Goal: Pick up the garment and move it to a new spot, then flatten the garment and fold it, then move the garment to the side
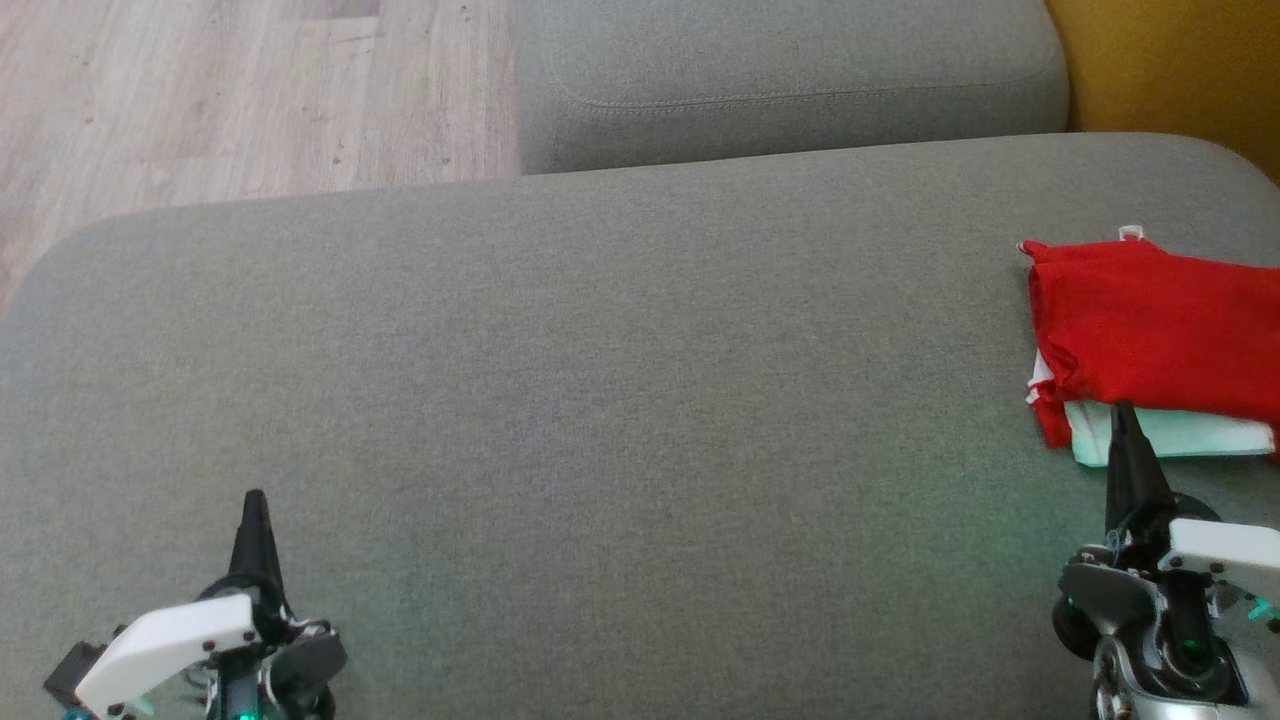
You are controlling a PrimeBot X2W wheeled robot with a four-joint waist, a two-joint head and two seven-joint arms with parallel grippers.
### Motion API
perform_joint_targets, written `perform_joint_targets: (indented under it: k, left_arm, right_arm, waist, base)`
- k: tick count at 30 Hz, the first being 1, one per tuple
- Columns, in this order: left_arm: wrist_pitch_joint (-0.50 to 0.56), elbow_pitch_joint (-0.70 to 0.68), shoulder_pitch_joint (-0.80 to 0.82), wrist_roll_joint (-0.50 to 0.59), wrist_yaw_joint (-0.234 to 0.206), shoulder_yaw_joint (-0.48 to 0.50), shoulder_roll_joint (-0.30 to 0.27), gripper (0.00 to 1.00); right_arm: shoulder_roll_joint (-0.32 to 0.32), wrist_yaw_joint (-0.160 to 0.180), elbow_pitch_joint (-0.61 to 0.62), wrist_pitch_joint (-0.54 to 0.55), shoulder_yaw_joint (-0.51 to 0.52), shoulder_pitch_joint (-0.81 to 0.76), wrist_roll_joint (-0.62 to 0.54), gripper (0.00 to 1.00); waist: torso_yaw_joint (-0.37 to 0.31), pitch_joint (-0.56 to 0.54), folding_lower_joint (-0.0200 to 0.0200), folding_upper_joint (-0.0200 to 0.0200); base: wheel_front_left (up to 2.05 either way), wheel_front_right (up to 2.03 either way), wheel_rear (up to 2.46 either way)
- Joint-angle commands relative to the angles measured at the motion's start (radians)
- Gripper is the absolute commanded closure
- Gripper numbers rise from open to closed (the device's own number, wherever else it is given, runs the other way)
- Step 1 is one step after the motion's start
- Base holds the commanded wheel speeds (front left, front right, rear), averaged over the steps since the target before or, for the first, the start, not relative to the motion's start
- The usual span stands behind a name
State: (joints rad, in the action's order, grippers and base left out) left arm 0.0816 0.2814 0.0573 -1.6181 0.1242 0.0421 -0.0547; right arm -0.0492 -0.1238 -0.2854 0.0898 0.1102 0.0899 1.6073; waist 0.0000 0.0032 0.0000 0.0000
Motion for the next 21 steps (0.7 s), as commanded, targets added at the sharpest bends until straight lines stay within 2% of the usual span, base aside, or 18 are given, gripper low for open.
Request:
perform_joint_targets:
  k: [1,21]
  left_arm:
    - [0.009,-0.037,0.048,-0.014,0.007,0.044,-0.016,1.00]
    - [0.014,-0.037,0.049,-0.009,0.007,0.050,-0.012,1.00]
  right_arm:
    - [-0.015,-0.007,0.042,0.008,-0.016,0.016,0.017,1.00]
    - [-0.012,-0.007,0.041,0.012,-0.011,0.017,0.013,1.00]
  waist:
    - [0.000,0.000,0.0000,0.0000]
    - [0.000,0.000,0.0000,0.0000]
  base:
    - [0.00,0.00,0.00]
    - [0.00,0.00,0.00]
